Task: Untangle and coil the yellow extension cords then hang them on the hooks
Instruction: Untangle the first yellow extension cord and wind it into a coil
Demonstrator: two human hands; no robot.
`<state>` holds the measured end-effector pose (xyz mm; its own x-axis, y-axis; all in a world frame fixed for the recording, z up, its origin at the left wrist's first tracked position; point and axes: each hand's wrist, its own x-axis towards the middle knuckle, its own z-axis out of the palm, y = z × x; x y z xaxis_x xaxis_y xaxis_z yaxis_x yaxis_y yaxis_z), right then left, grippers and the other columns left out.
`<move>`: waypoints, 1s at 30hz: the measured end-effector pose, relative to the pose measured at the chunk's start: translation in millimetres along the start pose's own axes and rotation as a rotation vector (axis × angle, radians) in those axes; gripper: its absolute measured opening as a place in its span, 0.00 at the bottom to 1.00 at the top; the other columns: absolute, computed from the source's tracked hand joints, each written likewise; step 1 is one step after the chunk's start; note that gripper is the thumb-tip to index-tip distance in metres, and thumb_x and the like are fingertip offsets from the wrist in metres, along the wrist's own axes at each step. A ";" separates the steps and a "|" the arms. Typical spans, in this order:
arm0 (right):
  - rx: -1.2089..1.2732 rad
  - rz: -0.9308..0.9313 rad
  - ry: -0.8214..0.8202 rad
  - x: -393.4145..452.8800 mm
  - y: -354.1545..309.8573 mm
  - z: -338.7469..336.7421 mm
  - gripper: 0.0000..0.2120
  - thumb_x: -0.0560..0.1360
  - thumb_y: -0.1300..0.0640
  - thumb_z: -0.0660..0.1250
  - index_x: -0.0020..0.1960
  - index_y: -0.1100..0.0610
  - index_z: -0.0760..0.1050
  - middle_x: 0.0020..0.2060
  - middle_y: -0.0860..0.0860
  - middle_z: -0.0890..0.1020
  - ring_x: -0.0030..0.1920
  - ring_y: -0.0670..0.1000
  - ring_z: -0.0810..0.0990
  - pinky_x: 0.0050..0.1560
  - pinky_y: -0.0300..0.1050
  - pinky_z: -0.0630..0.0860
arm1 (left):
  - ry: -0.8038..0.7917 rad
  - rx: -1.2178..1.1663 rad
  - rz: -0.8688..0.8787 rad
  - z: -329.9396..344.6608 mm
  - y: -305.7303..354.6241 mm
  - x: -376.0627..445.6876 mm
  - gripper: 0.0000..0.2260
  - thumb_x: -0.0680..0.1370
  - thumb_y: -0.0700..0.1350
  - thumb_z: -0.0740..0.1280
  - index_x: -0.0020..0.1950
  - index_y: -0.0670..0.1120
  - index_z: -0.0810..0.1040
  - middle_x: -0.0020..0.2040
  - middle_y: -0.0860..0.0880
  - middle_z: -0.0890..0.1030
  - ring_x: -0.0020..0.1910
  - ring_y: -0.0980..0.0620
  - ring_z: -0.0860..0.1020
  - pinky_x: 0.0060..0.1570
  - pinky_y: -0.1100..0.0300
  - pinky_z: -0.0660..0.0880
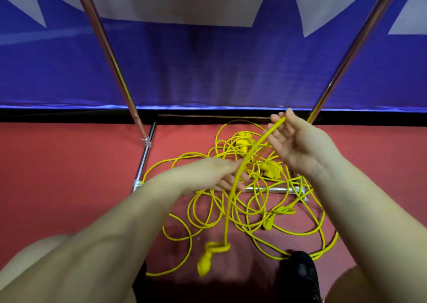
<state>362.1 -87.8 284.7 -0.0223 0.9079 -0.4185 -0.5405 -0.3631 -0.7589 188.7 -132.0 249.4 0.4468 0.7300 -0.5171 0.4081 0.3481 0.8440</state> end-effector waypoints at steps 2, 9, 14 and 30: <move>0.093 -0.007 0.053 0.9 -5.7 -2.5 0.10 0.80 0.56 0.58 0.43 0.58 0.71 0.25 0.49 0.82 0.26 0.44 0.81 0.26 0.39 0.78 | -0.059 -0.052 0.021 -1.0 0.5 -3.8 0.13 0.81 0.53 0.54 0.48 0.50 0.76 0.42 0.50 0.81 0.43 0.54 0.80 0.53 0.58 0.74; 0.228 0.062 0.117 -0.3 -9.4 -4.5 0.09 0.80 0.60 0.58 0.43 0.63 0.70 0.23 0.55 0.81 0.24 0.49 0.82 0.26 0.44 0.79 | 0.148 -0.029 0.214 -4.3 -1.1 0.3 0.06 0.77 0.43 0.64 0.52 0.52 0.74 0.48 0.53 0.78 0.47 0.60 0.77 0.54 0.62 0.72; 0.252 0.070 0.105 -4.4 -8.7 1.6 0.08 0.80 0.61 0.58 0.44 0.63 0.70 0.23 0.56 0.81 0.24 0.49 0.82 0.26 0.46 0.79 | 0.157 -0.011 0.256 3.6 -2.9 5.7 0.21 0.78 0.41 0.63 0.71 0.46 0.64 0.69 0.47 0.69 0.68 0.56 0.67 0.64 0.65 0.66; -0.669 0.065 -0.196 -8.7 13.9 -0.3 0.11 0.78 0.48 0.60 0.54 0.53 0.74 0.51 0.52 0.82 0.53 0.51 0.80 0.55 0.51 0.76 | 0.246 -0.348 0.211 -1.1 7.7 9.4 0.11 0.82 0.42 0.53 0.45 0.46 0.73 0.37 0.50 0.82 0.32 0.57 0.82 0.37 0.65 0.77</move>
<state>355.1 -100.8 277.6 -0.2222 0.8783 -0.4234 0.0993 -0.4116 -0.9059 195.1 -121.8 251.2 0.2723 0.9090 -0.3157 0.0187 0.3230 0.9462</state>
